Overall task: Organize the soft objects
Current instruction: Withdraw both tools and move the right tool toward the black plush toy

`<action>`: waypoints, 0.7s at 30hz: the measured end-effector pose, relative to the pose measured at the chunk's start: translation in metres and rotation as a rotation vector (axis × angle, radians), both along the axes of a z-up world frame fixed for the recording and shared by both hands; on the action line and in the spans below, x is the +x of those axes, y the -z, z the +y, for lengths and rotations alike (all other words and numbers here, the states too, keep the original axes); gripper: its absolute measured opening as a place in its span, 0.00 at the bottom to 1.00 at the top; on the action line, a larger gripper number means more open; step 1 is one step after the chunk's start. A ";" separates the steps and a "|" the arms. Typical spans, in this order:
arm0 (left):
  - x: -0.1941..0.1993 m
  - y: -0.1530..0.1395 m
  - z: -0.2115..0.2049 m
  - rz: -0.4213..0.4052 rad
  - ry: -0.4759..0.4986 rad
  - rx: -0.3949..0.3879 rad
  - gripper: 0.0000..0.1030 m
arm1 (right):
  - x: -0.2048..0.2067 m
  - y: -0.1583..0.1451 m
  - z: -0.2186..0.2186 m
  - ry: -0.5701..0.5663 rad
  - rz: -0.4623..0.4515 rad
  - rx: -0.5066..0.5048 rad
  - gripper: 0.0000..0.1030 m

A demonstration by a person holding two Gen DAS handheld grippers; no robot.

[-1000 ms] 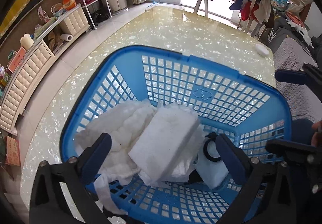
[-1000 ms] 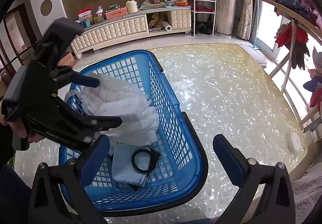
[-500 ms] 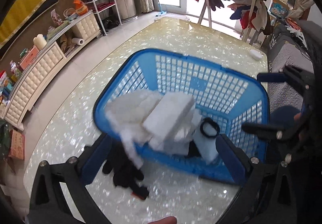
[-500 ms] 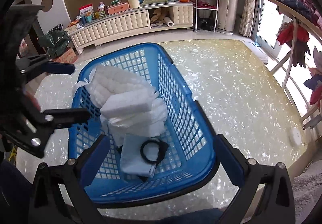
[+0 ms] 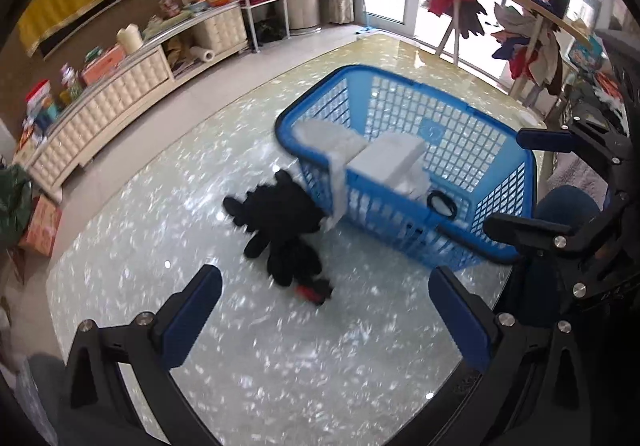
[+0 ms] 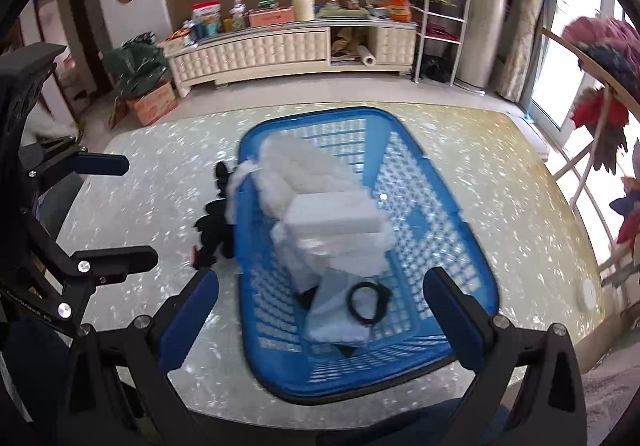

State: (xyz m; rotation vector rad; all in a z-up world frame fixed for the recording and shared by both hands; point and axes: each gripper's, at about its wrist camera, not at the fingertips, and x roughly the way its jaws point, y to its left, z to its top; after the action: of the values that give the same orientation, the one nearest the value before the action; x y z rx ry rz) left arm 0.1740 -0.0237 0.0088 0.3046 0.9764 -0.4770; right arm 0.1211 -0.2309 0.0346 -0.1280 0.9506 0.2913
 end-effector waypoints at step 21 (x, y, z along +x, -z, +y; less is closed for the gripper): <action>-0.018 0.030 0.130 0.054 -0.192 0.004 1.00 | 0.014 0.028 0.117 -0.143 0.088 -0.012 1.00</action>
State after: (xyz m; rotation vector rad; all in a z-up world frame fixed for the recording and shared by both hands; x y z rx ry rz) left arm 0.1560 0.1068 -0.0208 0.1991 1.0483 -0.3094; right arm 0.1353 -0.1137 0.0065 -0.1963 1.0326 0.4259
